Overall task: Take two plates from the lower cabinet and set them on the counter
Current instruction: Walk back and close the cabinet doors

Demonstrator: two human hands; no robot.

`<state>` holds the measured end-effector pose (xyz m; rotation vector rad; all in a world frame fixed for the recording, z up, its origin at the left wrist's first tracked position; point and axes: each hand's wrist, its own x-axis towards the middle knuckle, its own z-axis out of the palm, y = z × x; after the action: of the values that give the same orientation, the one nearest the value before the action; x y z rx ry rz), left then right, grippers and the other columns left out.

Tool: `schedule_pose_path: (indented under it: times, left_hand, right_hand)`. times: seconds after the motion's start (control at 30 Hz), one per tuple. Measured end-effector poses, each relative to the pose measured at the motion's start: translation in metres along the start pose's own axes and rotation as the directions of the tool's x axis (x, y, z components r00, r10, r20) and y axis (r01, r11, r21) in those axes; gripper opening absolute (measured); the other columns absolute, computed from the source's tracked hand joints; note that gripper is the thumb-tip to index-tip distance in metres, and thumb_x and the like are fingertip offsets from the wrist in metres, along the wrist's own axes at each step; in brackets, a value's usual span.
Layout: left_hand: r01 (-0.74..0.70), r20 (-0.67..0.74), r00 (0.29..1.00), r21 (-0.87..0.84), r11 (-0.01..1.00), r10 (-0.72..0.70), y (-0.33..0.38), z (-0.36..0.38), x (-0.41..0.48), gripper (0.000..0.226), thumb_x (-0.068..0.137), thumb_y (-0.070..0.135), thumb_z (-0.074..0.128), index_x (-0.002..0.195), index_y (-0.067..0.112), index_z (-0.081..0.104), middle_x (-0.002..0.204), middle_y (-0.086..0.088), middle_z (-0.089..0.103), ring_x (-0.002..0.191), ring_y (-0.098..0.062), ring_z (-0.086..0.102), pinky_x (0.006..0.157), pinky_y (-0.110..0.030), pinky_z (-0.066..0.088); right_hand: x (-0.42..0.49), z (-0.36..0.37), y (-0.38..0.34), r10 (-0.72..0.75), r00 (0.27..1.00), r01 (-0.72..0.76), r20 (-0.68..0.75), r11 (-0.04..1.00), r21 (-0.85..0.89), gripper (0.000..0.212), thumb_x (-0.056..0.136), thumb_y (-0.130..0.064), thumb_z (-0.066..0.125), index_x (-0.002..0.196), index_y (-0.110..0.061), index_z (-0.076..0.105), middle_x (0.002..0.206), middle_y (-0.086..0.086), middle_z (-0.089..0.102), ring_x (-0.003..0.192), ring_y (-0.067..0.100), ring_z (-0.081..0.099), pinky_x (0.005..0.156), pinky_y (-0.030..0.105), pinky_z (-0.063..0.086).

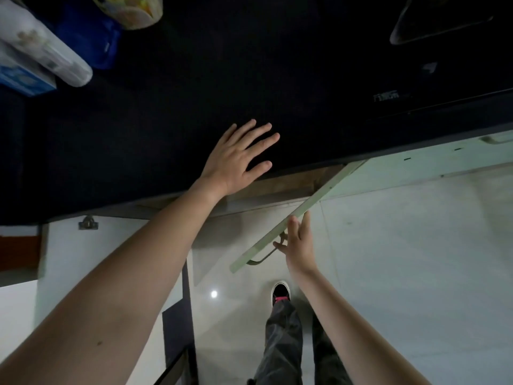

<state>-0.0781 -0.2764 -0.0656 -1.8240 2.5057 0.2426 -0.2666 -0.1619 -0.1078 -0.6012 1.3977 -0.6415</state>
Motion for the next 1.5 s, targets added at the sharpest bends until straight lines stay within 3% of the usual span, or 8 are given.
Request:
schedule_pose_path:
  times: [0.13,0.27,0.37,0.9,1.03,1.2,1.33,1.5]
  left_hand:
    - [-0.01,-0.016,1.0,-0.006,1.0,0.01,-0.001,0.002,0.001,0.056,0.098,0.054,0.028,0.151,0.037,0.023,0.161,0.008,0.022,0.15,-0.018,0.013,0.122,-0.044,0.011]
    - [-0.014,-0.035,0.999,-0.02,1.0,0.014,-0.001,0.002,0.002,0.056,0.098,0.054,0.03,0.151,0.037,0.024,0.16,0.009,0.023,0.15,-0.018,0.014,0.122,-0.044,0.012]
    - [-0.009,-0.039,0.999,-0.025,1.0,0.008,0.0,0.003,0.002,0.056,0.098,0.055,0.03,0.151,0.038,0.024,0.16,0.01,0.024,0.15,-0.018,0.014,0.122,-0.044,0.013]
    - [-0.013,-0.05,0.999,-0.053,0.998,0.01,-0.002,0.005,0.001,0.054,0.098,0.054,0.03,0.15,0.039,0.026,0.159,0.01,0.026,0.149,-0.018,0.016,0.122,-0.043,0.013]
    - [-0.004,-0.042,0.999,-0.05,0.999,0.002,-0.002,0.005,0.001,0.055,0.098,0.055,0.028,0.15,0.04,0.024,0.16,0.011,0.024,0.15,-0.017,0.015,0.122,-0.043,0.011]
    - [0.027,-0.015,0.999,-0.134,0.991,-0.03,0.002,-0.004,0.0,0.053,0.098,0.052,0.032,0.149,0.038,0.028,0.159,0.01,0.026,0.149,-0.017,0.015,0.123,-0.042,0.009]
    - [0.224,-0.075,0.954,-0.473,0.852,-0.292,0.013,-0.024,-0.016,0.041,0.097,0.033,0.046,0.135,0.02,0.054,0.142,0.002,0.049,0.134,-0.015,0.04,0.112,-0.04,0.036]
    - [0.38,-0.232,0.733,-0.641,0.668,-0.64,0.01,-0.04,-0.093,0.03,0.093,0.023,0.053,0.12,0.012,0.063,0.119,0.0,0.061,0.109,-0.013,0.055,0.095,-0.03,0.049]
  right_hand:
    - [0.01,0.031,-0.006,0.063,0.994,-0.041,-0.088,0.97,0.241,0.059,0.104,-0.031,0.037,0.156,-0.028,0.011,0.133,0.004,0.056,0.129,0.03,0.051,0.106,0.054,0.045]
    - [0.02,0.047,-0.012,0.128,0.98,-0.041,-0.151,0.879,0.475,0.065,0.099,-0.027,0.052,0.154,-0.034,0.019,0.105,-0.01,0.067,0.127,0.034,0.055,0.101,0.052,0.05]
    - [0.025,0.056,-0.019,0.175,0.973,-0.053,-0.149,0.8,0.598,0.066,0.097,-0.024,0.057,0.153,-0.036,0.024,0.122,0.005,0.054,0.13,0.04,0.047,0.1,0.053,0.05]
    - [0.054,0.085,-0.037,0.106,0.993,-0.044,-0.049,0.733,0.679,0.075,0.098,-0.012,0.054,0.152,-0.046,0.014,0.149,-0.003,0.046,0.136,0.021,0.047,0.108,0.048,0.043]
    - [0.048,0.072,-0.04,0.144,0.986,-0.075,-0.081,0.825,0.56,0.073,0.096,-0.011,0.057,0.153,-0.038,0.019,0.14,0.009,0.052,0.127,0.024,0.057,0.105,0.046,0.048]
    - [0.019,0.035,-0.059,0.017,0.995,-0.021,-0.102,0.999,-0.039,0.019,0.097,-0.02,0.055,0.114,-0.015,0.06,0.114,0.01,0.066,0.103,0.025,0.067,0.085,0.036,0.058]
    - [-0.001,0.019,-0.095,-0.293,0.953,0.302,0.08,0.894,-0.33,0.014,0.097,-0.015,0.052,0.101,-0.016,0.066,0.089,0.003,0.071,0.089,0.022,0.068,0.076,0.036,0.058]
    - [-0.011,0.047,-0.14,-0.408,0.818,0.567,0.405,0.688,-0.452,0.019,0.096,-0.013,0.053,0.102,-0.026,0.066,0.097,-0.005,0.071,0.09,0.008,0.066,0.075,0.02,0.053]
